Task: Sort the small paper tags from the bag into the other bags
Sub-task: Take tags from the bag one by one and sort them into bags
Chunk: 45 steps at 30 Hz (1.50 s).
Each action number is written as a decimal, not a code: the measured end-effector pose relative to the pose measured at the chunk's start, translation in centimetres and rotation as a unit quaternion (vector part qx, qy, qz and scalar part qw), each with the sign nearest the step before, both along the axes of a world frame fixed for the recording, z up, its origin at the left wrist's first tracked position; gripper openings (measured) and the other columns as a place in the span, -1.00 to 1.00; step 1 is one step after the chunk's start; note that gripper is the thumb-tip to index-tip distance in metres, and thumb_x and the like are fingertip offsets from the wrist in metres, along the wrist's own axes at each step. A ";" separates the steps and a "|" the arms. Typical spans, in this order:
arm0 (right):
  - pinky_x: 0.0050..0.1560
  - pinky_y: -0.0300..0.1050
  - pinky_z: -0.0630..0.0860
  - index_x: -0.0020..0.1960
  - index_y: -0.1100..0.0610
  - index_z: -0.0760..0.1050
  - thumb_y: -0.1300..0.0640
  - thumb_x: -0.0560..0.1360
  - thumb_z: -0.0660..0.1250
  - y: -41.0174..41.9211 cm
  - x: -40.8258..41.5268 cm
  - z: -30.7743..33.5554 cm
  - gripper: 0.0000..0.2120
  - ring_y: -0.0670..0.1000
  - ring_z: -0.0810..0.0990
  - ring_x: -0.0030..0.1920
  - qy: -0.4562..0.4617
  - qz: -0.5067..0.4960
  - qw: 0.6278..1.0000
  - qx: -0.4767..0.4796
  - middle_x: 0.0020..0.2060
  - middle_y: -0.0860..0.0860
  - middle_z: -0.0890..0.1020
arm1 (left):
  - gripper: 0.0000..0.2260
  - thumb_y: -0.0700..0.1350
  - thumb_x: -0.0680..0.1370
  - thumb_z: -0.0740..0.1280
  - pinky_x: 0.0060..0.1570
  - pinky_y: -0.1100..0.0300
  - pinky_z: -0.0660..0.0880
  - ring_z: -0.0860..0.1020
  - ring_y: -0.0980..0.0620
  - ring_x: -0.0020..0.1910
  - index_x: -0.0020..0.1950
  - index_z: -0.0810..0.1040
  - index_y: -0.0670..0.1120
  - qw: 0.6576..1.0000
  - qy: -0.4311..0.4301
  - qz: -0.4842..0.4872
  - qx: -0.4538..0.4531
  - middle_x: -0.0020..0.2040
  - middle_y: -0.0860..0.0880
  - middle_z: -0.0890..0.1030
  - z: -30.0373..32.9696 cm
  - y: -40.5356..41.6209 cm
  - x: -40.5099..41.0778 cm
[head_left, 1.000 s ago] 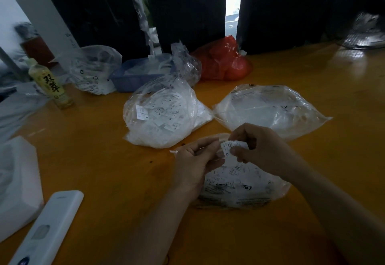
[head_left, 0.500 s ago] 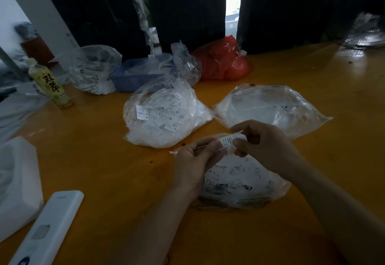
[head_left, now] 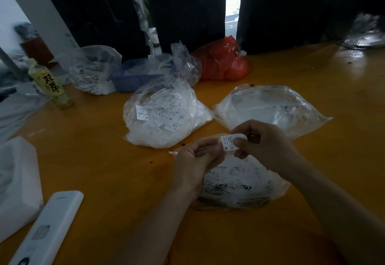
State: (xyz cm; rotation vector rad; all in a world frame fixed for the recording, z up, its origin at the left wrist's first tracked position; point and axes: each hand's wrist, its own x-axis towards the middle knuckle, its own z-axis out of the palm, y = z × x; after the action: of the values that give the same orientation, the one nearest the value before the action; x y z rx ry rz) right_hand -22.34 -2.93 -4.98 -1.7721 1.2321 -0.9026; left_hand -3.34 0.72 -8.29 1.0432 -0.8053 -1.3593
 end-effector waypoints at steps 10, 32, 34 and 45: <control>-0.20 -0.21 0.65 -0.03 -0.07 0.53 0.15 0.56 0.43 0.4 0.2 0.2 -0.86 -0.22 0.71 -0.22 0.056 -0.006 0.996 -0.065 -0.20 -0.09 0.71 | -0.75 -0.13 0.37 0.58 -0.07 0.23 0.66 0.74 -0.12 0.05 0.03 0.77 -0.15 0.998 0.049 0.006 0.025 0.06 -0.22 0.74 0.4 0.1 0.0; -0.20 -0.17 0.64 -0.02 -0.07 0.53 0.10 0.54 0.47 0.3 0.3 -0.5 -0.87 -0.17 0.68 -0.22 0.109 -0.032 0.985 -0.131 -0.26 -0.16 0.66 | -0.86 -0.07 0.45 0.55 -0.07 0.18 0.65 0.74 -0.12 0.04 0.00 0.78 0.00 1.000 -0.018 0.002 -0.004 0.03 -0.17 0.75 -0.2 0.1 0.0; -0.19 -0.15 0.64 -0.03 -0.07 0.53 0.11 0.54 0.47 0.3 0.3 -0.5 -0.86 -0.16 0.68 -0.22 0.113 -0.024 0.985 -0.131 -0.28 -0.16 0.65 | -0.87 -0.08 0.45 0.55 -0.07 0.18 0.66 0.74 -0.10 0.02 -0.01 0.79 0.01 1.000 -0.023 0.007 -0.006 0.01 -0.17 0.76 -0.2 0.1 -0.1; -0.25 -0.19 0.59 -0.04 -0.09 0.53 0.10 0.54 0.46 0.0 0.2 -0.9 -0.87 -0.15 0.63 -0.30 0.131 0.003 0.982 -0.136 -0.30 -0.17 0.64 | -0.80 -0.02 0.42 0.54 -0.04 0.17 0.67 0.74 -0.07 0.05 0.04 0.76 0.05 0.997 -0.063 0.003 -0.039 0.05 -0.12 0.76 0.0 0.4 0.0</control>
State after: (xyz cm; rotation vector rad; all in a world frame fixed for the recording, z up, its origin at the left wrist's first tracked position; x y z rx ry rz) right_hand -22.10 -2.88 -5.84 -2.1674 1.3146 -0.8871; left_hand -3.37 1.16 -8.27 1.0772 -0.9408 -1.2554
